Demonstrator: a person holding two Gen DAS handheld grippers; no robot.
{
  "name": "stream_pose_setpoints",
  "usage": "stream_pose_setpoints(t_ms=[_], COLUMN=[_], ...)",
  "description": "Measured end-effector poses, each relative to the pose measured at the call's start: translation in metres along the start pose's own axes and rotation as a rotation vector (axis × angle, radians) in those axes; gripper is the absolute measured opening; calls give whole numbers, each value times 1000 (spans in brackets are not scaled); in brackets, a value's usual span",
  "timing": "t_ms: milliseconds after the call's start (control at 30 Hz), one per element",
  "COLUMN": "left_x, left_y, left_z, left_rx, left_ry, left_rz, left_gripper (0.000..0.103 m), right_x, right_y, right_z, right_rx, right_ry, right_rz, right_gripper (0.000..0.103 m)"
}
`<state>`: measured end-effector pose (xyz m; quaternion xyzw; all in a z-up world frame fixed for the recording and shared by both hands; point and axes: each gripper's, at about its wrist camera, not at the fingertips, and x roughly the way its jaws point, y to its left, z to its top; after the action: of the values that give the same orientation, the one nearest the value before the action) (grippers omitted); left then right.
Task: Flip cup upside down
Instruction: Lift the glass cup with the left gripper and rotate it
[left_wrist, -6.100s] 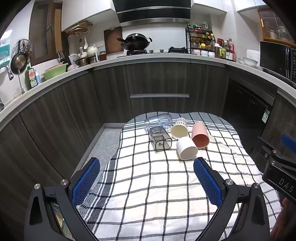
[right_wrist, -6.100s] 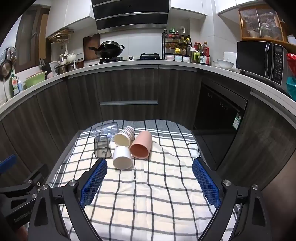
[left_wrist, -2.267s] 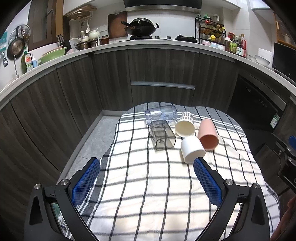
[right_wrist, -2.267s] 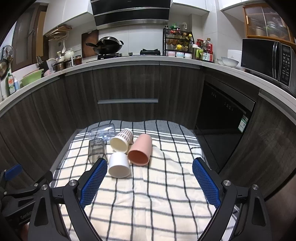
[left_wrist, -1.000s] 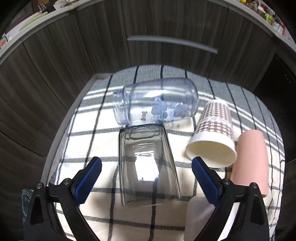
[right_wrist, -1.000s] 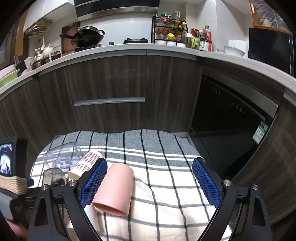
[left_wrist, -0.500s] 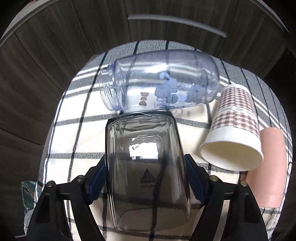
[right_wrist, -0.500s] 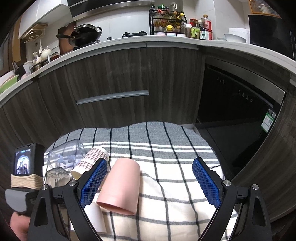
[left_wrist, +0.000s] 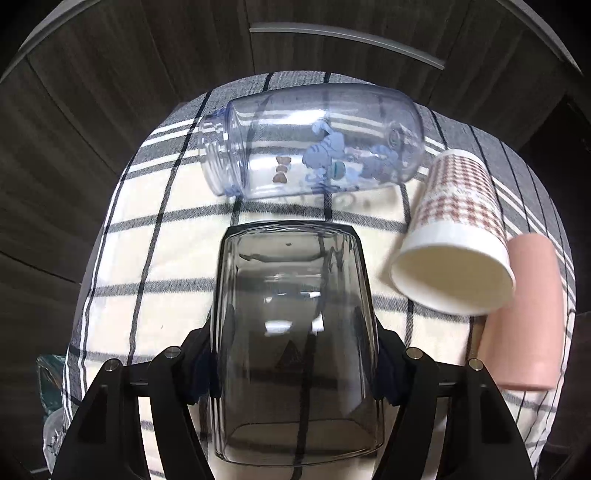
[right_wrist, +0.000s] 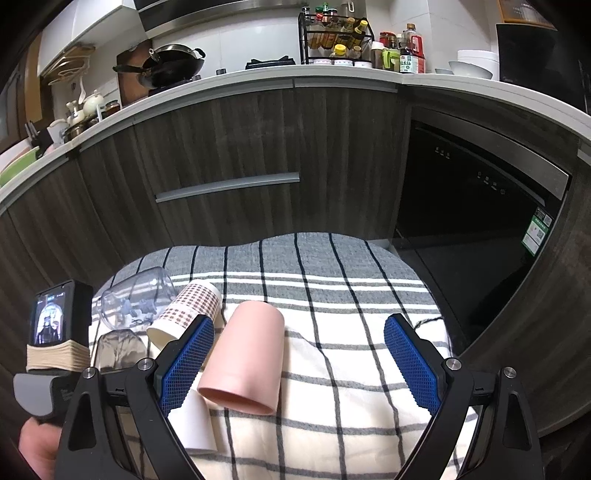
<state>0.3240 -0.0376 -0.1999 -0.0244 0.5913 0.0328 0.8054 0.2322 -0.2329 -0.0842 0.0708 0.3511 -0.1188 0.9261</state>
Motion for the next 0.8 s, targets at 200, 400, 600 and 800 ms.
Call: stream_pose_setpoints(t_ms=[200,400,600,800], left_x=[-15,-42,-78,-96], left_y=[9,22,21,0], left_z=[-23,-60,-107,-160], left_rx=[12,26,74,118], left_ry=[1,-4,-41,-53], left_rz=[-5,-7,-36,-115], left_gripper=[68,68,68,68], right_x=[-15,-41,-76,-114], right_y=[-2,2,-5,-32], right_z=[-4,-12,-28,-53], right_rx=[2,-16,-23,-21], right_ry=[-4,-16,-22,-17], right_rz=[3,14,6,-35], right_gripper=[93,93,93,93])
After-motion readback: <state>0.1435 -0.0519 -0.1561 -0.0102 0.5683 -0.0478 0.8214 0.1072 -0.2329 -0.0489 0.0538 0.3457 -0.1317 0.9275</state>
